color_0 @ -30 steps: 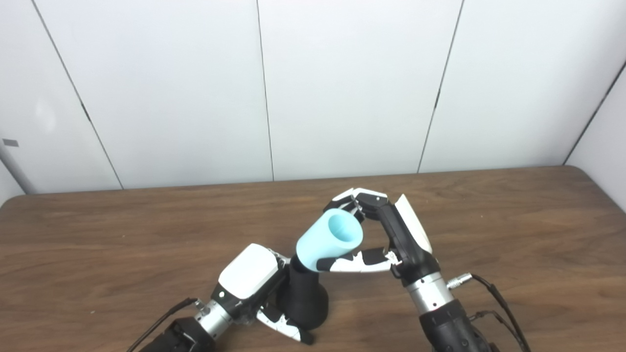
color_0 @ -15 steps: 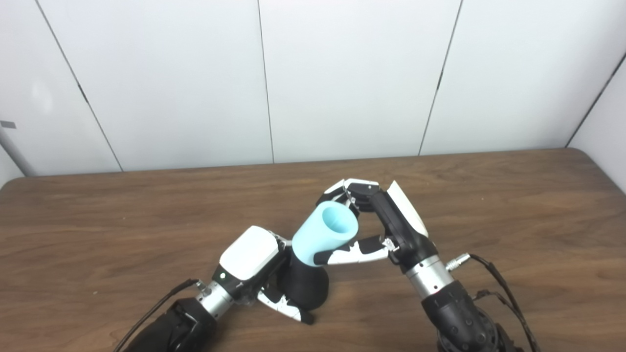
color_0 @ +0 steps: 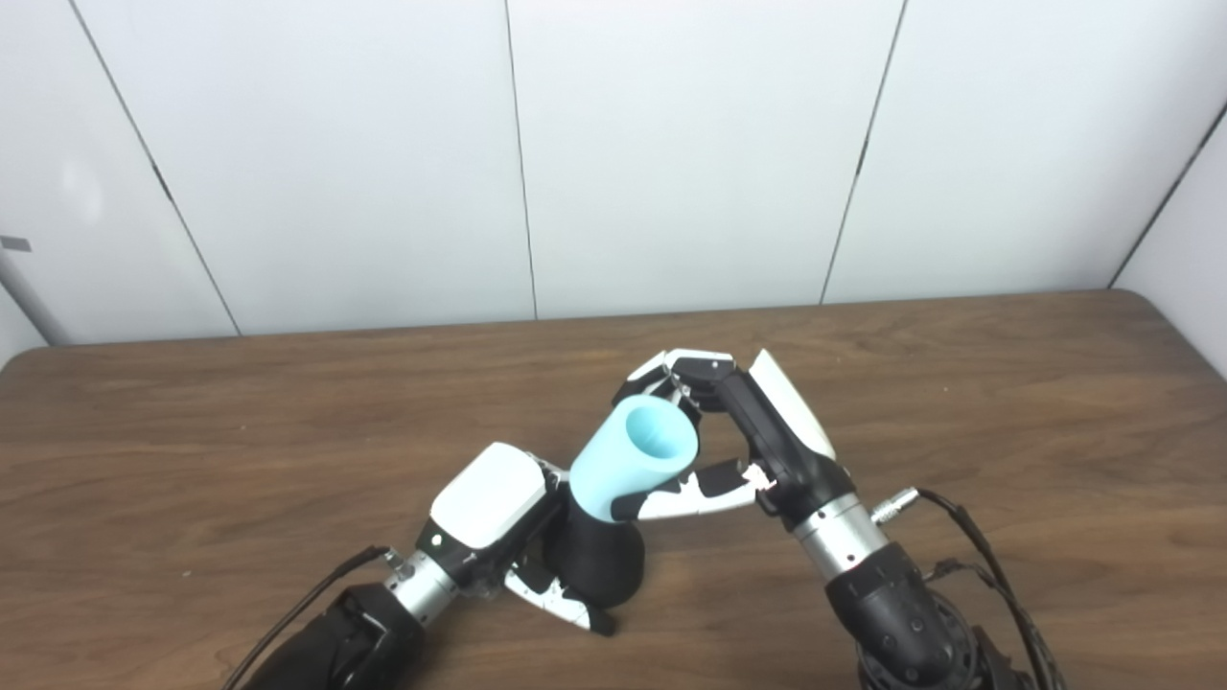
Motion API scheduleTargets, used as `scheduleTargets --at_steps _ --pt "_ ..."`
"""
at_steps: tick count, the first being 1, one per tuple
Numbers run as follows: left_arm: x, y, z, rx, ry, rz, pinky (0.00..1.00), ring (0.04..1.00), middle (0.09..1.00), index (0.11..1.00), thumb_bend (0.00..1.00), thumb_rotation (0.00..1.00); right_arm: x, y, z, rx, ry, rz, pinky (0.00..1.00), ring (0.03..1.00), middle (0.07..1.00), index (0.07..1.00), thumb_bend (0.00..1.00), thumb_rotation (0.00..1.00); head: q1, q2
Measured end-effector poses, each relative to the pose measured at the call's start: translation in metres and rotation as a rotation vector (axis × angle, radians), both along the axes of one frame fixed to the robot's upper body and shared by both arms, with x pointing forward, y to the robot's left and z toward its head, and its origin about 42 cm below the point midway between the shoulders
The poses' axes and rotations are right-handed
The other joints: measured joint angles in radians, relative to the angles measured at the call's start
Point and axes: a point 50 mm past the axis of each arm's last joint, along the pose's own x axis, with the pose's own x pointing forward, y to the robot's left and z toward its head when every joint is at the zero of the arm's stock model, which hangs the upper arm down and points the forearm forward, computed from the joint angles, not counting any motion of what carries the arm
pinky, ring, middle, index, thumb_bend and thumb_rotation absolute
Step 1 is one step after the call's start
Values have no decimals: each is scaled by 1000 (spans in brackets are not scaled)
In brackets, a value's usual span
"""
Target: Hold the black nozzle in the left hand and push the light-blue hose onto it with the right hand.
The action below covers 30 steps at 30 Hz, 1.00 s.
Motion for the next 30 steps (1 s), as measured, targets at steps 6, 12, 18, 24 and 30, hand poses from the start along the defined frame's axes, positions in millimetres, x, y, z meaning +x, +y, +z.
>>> scheduleTargets --at_steps 6,12,18,24,30 --pt "0 -1 0 0 2 -1 108 157 231 483 518 40 3 6 5 -36 -20 18 233 311 447 538 518 0 3 -2" --pt "0 -1 0 0 2 -1 117 164 242 483 517 40 4 11 8 -79 -28 28 255 326 441 540 518 0 5 -2" --pt "0 -1 0 1 2 0 112 162 240 483 518 41 5 17 16 -189 -98 32 155 217 463 494 527 0 5 -3" --pt "0 -1 0 2 3 4 117 167 247 483 518 41 1 22 23 -272 -128 29 84 136 469 482 529 0 2 -3" --pt "0 -2 0 2 3 4 112 161 240 483 518 40 -1 22 29 -322 -128 19 49 97 235 483 516 92 2 -3"
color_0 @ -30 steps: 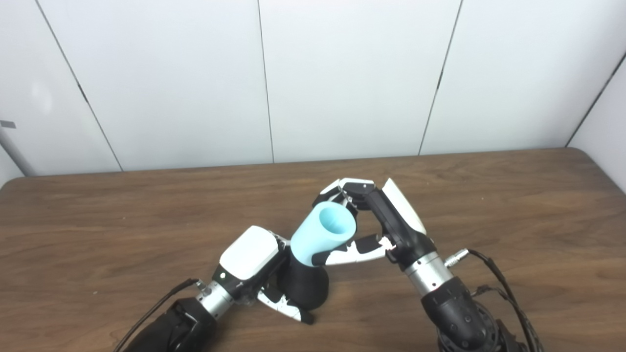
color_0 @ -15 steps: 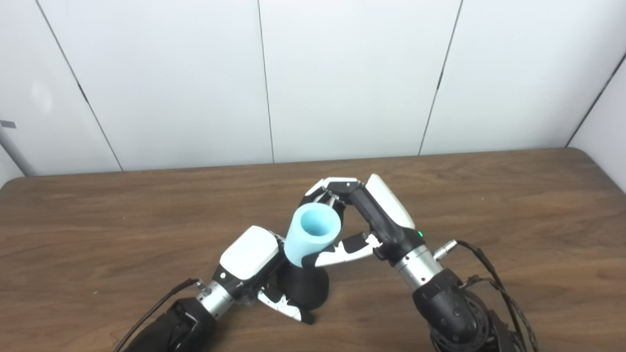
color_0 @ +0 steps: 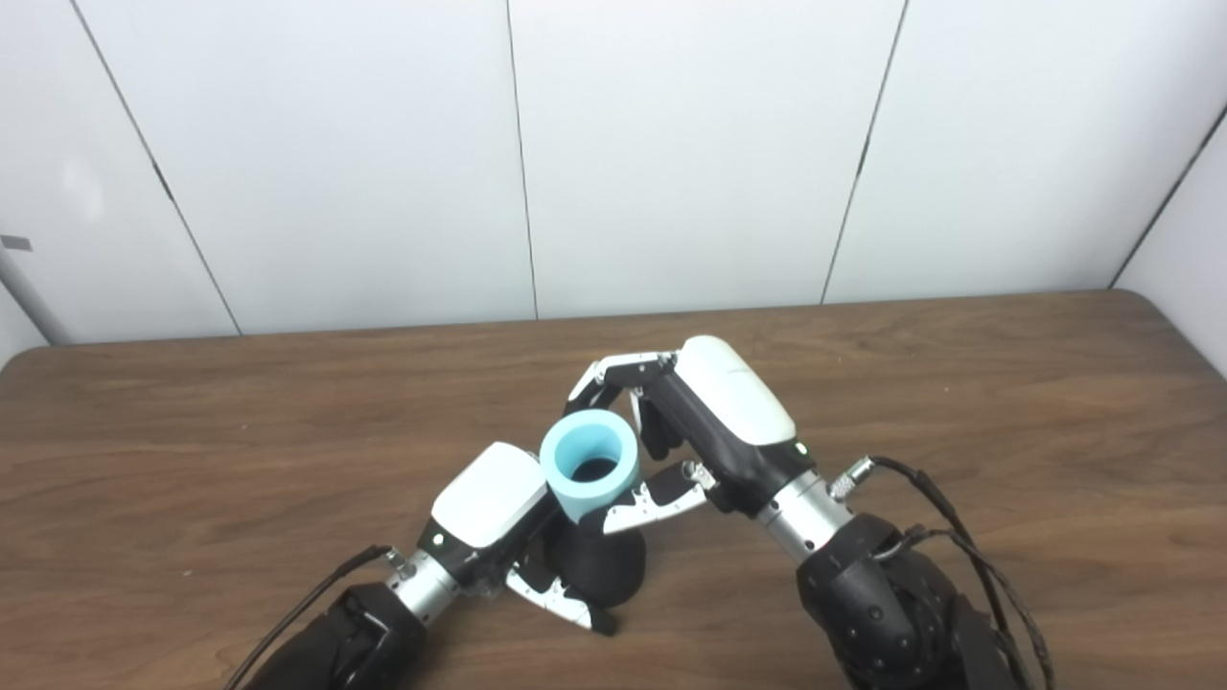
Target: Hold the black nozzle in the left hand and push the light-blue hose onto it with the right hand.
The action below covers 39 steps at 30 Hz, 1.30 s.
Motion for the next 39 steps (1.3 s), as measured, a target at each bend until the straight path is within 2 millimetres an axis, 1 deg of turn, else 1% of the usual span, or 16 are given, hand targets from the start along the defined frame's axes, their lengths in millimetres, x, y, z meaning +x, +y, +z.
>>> scheduleTargets --at_steps 2,4,11,13,21,22,24,26,27,28,29,31,33,36,38,39 --pt "0 0 0 0 0 0 111 161 240 483 518 40 -1 0 1 -9 2 1 48 96 190 483 513 110 0 0" --pt "0 0 0 1 0 0 112 162 241 483 518 40 -1 0 2 -13 2 6 55 104 188 483 513 115 0 -3" --pt "0 -1 0 5 4 -2 105 155 230 483 518 40 2 -6 2 -4 23 -24 82 134 221 484 512 118 -2 -2" --pt "0 -1 0 5 4 -2 109 159 236 483 518 40 2 -6 2 -2 27 -25 102 159 253 484 512 118 -3 -2" --pt "0 -1 0 6 5 -2 111 161 238 483 518 40 3 -9 2 18 43 -32 107 164 257 484 511 118 -2 -2" --pt "0 -1 0 6 5 -2 114 163 243 483 518 40 3 -9 1 21 46 -32 158 222 416 483 524 30 -2 -2" --pt "0 -1 0 6 5 -2 115 165 245 483 518 40 3 -10 1 30 55 -32 177 242 450 483 526 12 0 0" --pt "0 -1 0 6 5 -2 109 159 237 483 518 40 4 -11 1 38 62 -38 197 263 469 483 528 2 0 0" --pt "0 -1 0 6 5 -2 108 158 236 483 518 40 4 -12 1 42 68 -40 203 271 443 509 523 1 0 0" --pt "0 -1 0 6 5 -2 109 159 237 483 518 40 4 -12 0 45 72 -38 203 273 458 496 525 0 0 0" --pt "0 -1 0 6 5 -2 108 159 236 483 518 40 3 -11 0 49 75 -36 207 278 434 520 520 0 2 0" --pt "0 -1 0 5 5 -2 107 157 234 483 518 41 3 -12 -1 52 79 -34 214 286 424 534 518 0 2 0" --pt "0 -1 0 5 5 -2 113 163 243 483 518 41 3 -12 -2 53 80 -36 189 253 463 494 526 0 2 0" --pt "0 -1 0 6 5 -2 124 179 260 484 517 41 2 -12 -3 59 83 -39 180 244 472 484 528 0 2 0" --pt "0 -1 0 6 6 -1 147 208 297 485 517 42 0 -12 -5 68 88 -40 180 245 473 483 528 0 6 0" --pt "0 -1 0 5 10 0 208 279 364 512 517 21 0 -12 -6 75 90 -42 187 256 448 511 522 0 6 0"
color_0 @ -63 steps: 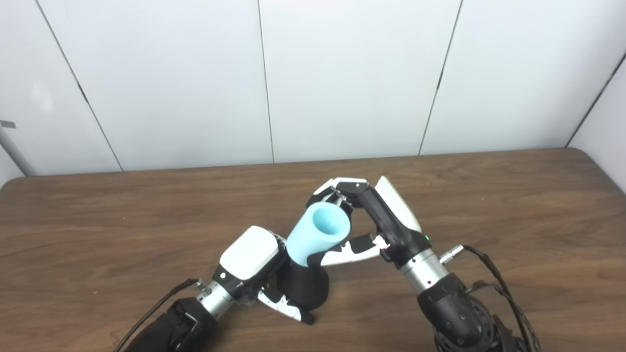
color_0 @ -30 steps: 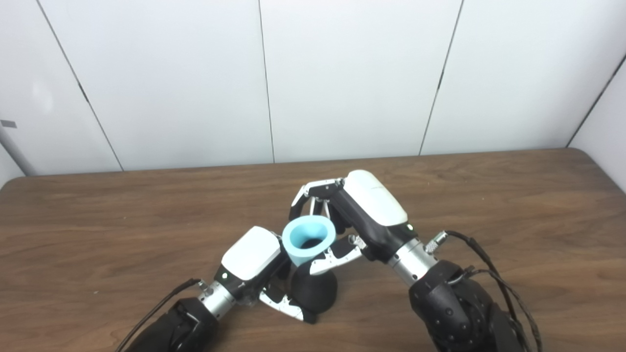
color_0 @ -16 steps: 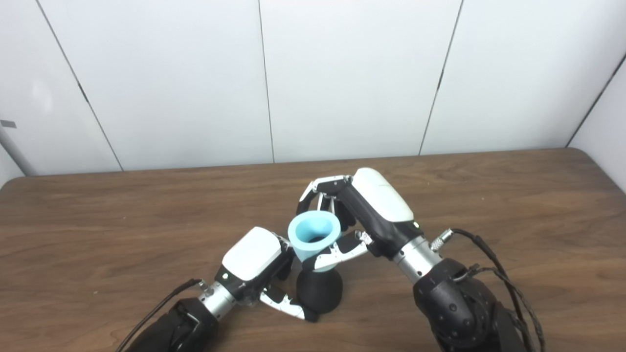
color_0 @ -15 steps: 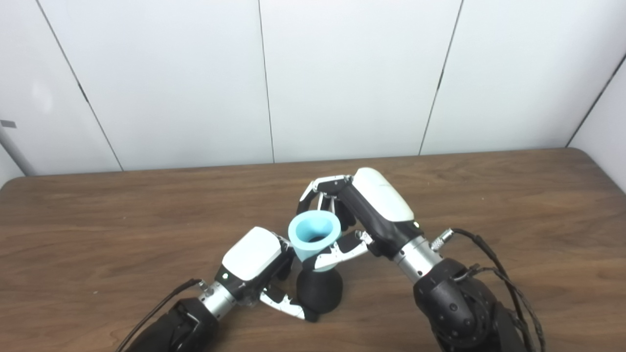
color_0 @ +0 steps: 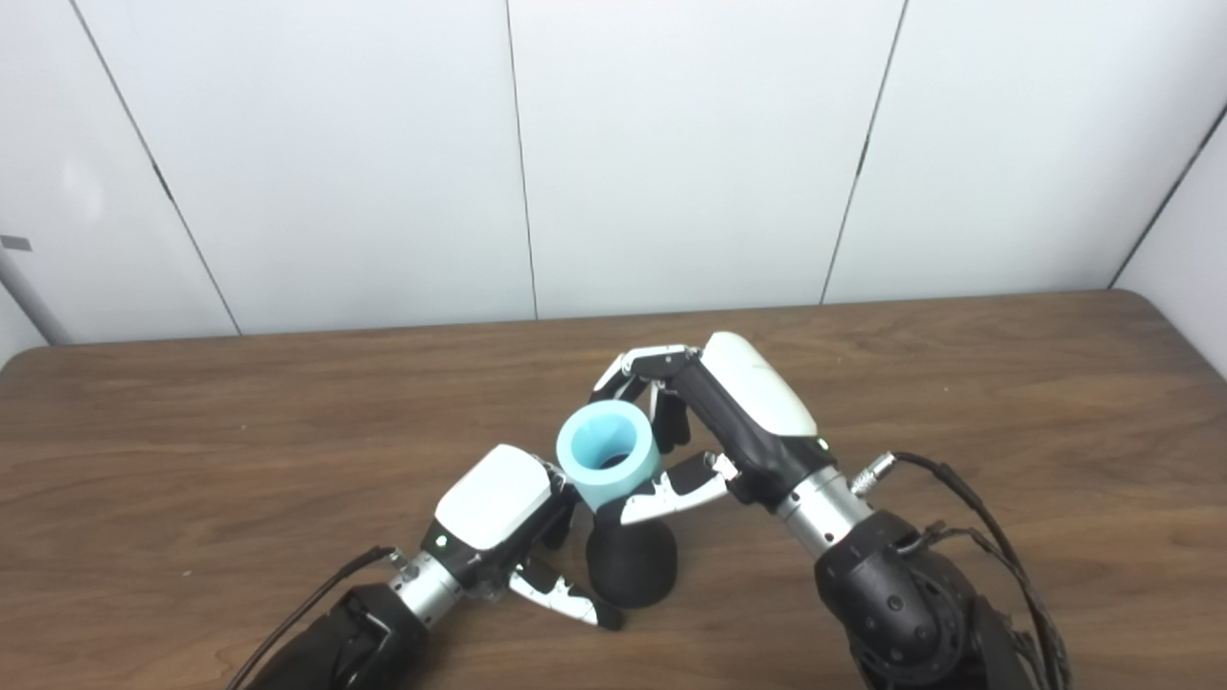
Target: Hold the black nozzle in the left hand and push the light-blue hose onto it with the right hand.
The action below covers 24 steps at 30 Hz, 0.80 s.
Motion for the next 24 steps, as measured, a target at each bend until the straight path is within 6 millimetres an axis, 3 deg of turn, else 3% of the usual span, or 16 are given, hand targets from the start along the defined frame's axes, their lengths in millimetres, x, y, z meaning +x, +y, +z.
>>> scheduleTargets --at_steps 2,3,4,5,8,11,15,24 --pt "0 0 0 -9 13 5 296 377 437 527 519 4 -1 0 -1 8 3 -3 194 266 427 534 518 0 -3 0" --pt "0 0 0 -16 23 7 364 452 521 507 520 37 -1 0 -2 9 3 -4 192 264 421 536 517 0 -3 2" --pt "0 0 1 -20 33 8 397 487 558 525 597 50 -1 0 -2 10 3 -4 188 259 430 526 519 0 -3 2" --pt "0 0 1 -30 45 8 448 539 602 594 826 71 -1 0 -2 11 4 -5 162 227 458 497 524 0 -3 2" --pt "-1 -1 1 -49 71 10 499 586 631 640 948 103 -2 0 -2 13 3 -6 131 188 468 485 527 0 -2 3" --pt "-1 -2 2 -75 100 8 519 602 636 655 963 129 -2 0 -3 16 2 -7 107 159 469 483 528 0 -2 5" --pt "-1 -3 2 -88 118 6 516 590 626 652 943 133 -3 0 -4 28 6 -9 194 264 437 520 520 0 0 5" --pt "-2 -3 2 -106 143 5 511 591 627 642 954 95 -5 1 -10 73 14 -24 231 307 434 540 518 0 5 3"
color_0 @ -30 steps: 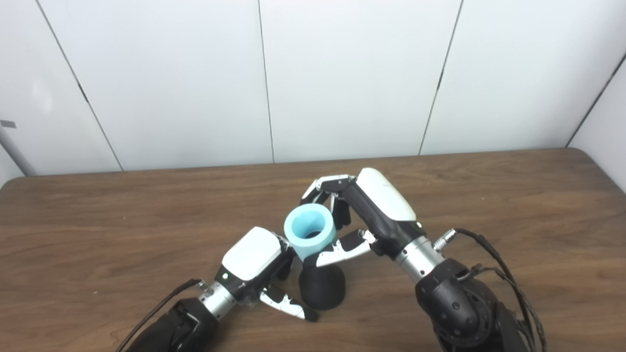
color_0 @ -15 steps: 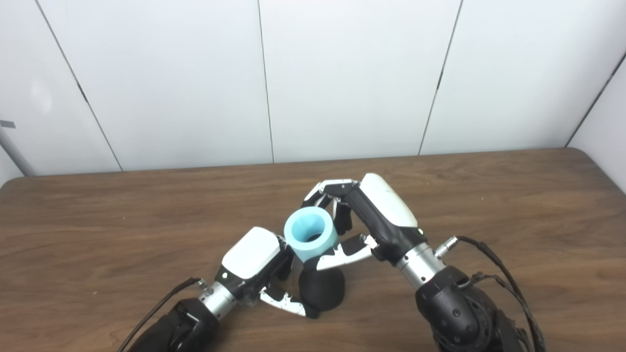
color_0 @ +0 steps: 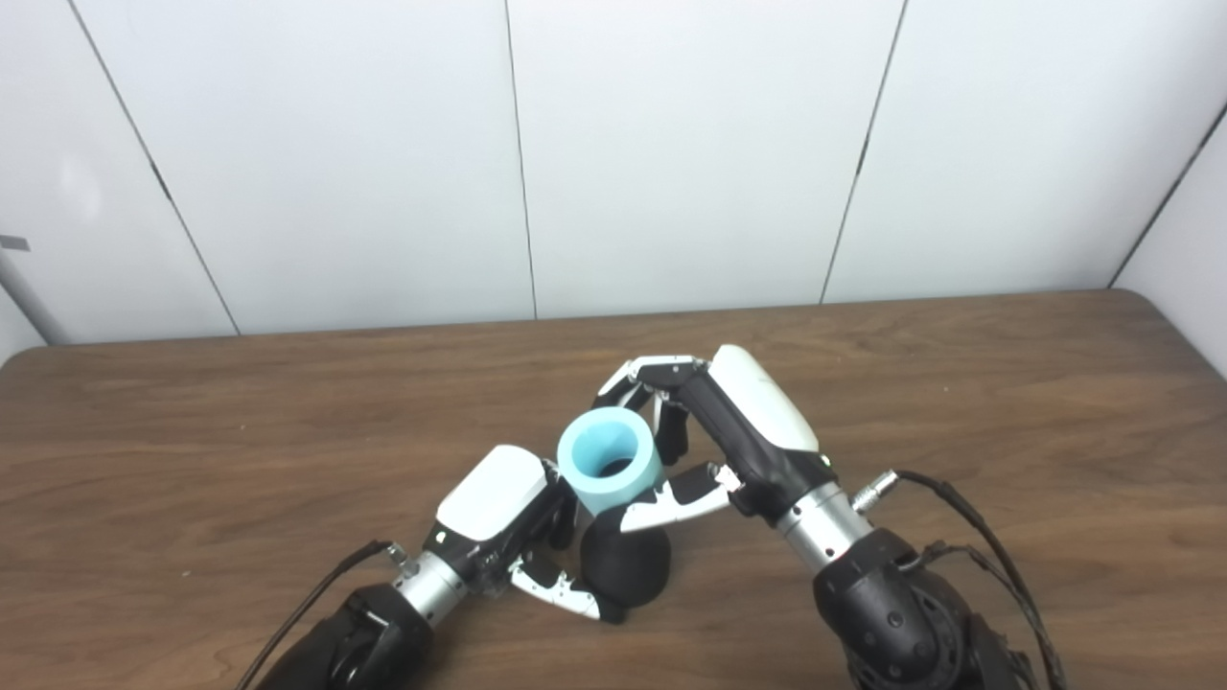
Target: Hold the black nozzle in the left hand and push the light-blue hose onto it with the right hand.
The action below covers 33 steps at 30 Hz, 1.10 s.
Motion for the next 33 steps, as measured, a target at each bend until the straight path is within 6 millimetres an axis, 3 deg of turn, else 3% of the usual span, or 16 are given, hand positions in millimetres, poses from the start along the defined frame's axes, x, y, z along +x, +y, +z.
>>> scheduleTargets --at_steps 11,17,30,32,33 --pt "-3 -1 0 -2 4 17 525 606 638 648 954 99 -4 -2 -11 74 -11 -19 251 323 435 541 516 0 2 -3" --pt "-4 -2 0 2 5 26 517 597 620 629 946 107 -6 -3 -14 89 -14 -23 169 233 471 486 525 0 3 -2" --pt "-6 -5 -1 18 -12 40 496 568 587 592 953 69 -9 -3 -18 110 -6 -29 144 209 473 483 526 0 8 3" --pt "-6 -5 -1 18 -13 39 480 544 560 570 908 21 -9 -3 -18 110 -5 -29 146 211 473 483 526 0 8 3" --pt "-6 -5 -1 18 -13 39 440 501 530 530 718 35 -9 -3 -18 110 -5 -29 144 208 473 483 526 0 8 2"
